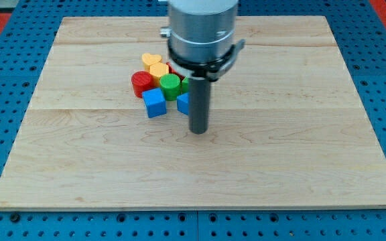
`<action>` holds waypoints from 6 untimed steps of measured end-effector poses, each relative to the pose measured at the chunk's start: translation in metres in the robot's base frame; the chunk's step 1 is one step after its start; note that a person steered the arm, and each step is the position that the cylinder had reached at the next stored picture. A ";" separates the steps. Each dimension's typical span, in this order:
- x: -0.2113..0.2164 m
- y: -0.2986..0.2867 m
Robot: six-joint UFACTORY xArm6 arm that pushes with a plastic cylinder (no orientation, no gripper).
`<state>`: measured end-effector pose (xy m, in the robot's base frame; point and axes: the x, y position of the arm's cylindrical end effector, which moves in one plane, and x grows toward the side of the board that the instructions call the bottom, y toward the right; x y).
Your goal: Push the blue cube into the red circle
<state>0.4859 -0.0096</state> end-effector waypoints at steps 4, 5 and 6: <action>-0.024 -0.052; -0.039 -0.052; -0.026 -0.053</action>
